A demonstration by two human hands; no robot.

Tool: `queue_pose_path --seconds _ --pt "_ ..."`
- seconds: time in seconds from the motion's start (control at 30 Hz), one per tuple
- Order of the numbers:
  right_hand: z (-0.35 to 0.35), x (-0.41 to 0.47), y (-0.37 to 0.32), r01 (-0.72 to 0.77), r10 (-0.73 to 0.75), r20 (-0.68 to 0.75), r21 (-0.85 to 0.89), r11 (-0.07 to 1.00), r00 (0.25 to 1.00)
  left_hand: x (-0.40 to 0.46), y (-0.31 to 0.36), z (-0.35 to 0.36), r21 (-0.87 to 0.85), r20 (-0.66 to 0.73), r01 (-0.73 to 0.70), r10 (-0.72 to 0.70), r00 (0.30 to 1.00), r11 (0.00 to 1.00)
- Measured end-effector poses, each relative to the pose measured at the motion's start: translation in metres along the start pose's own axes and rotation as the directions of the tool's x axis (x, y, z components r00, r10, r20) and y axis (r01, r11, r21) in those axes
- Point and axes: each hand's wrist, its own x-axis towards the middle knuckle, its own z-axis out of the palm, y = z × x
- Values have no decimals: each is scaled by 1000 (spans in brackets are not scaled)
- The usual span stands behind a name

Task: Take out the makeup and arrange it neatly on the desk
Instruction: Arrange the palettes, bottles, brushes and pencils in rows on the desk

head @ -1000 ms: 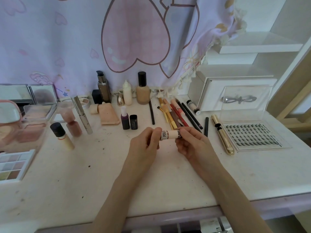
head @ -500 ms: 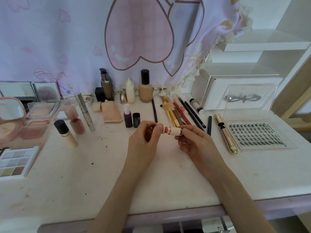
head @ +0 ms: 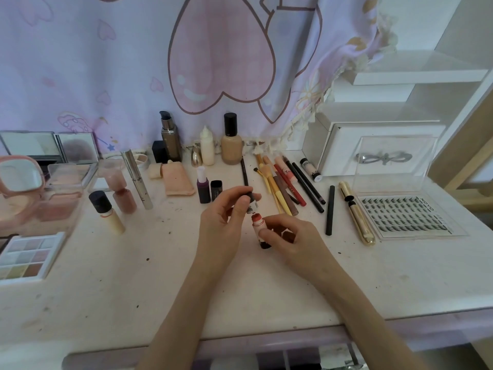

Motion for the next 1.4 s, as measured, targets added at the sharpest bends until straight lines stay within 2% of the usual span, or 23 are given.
queue_pose_path --seconds 0.13,0.47,0.57,0.63,0.73,0.8,0.9,1.13,1.3,1.4 --pt "2 0 3 4 -3 6 -16 1000 1000 0 -1 -2 -66 -48 28 -31 998 997" --pt "4 2 4 26 -27 -25 -37 999 999 1 3 -2 -7 -60 14 -14 998 1000" --pt "5 5 3 32 -33 -43 -23 999 999 -1 3 -9 63 -92 60 -54 994 996" --pt "8 8 1 39 -40 -51 -26 999 998 -8 -1 -24 164 -46 88 -81 996 983" --pt "23 17 -8 57 -58 -27 -13 998 998 -23 -7 -56 448 78 56 -102 992 892" --pt "39 24 -16 78 -78 17 -15 997 997 -30 -10 -80 616 139 4 -113 984 788" --pt "69 40 -31 117 -114 82 -36 992 990 -40 -16 -114 776 156 -58 -101 983 629" --pt "127 76 -61 152 -142 152 -58 987 978 -60 -20 -139 920 206 -120 -202 957 373" --pt "143 83 -64 151 -143 169 -41 988 975 -61 -22 -139 931 209 -139 -181 961 338" --pt "146 85 -64 146 -137 178 -33 989 974 -61 -22 -139 926 211 -134 -191 958 352"
